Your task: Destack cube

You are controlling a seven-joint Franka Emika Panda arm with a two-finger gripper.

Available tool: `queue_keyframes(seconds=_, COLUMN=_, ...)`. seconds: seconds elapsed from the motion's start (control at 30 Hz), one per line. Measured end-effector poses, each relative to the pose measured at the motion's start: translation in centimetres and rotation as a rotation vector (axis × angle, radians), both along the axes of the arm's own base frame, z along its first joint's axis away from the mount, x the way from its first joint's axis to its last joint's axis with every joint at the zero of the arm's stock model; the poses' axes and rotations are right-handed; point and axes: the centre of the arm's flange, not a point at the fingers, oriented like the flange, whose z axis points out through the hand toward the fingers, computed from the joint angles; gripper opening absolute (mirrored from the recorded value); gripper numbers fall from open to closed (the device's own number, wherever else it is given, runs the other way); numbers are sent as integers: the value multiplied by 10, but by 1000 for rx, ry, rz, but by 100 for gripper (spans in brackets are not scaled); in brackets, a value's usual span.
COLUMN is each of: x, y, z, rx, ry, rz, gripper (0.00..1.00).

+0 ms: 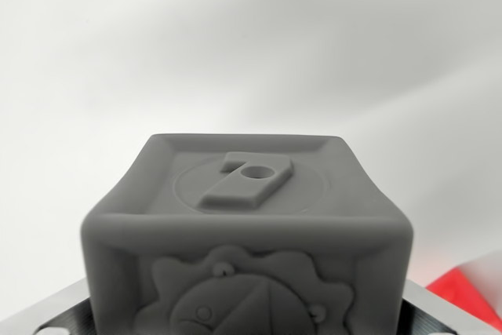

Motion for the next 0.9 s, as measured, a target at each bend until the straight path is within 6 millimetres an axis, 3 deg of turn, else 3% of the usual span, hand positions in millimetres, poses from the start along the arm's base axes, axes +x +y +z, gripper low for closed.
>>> queue_keyframes(seconds=0.53, x=23, y=8, z=-5, rx=-1, ry=0, rz=-93, gripper=0)
queue_keyframes(seconds=0.9, x=23, y=8, z=-37, rx=-1, ry=9, rz=-99, gripper=0)
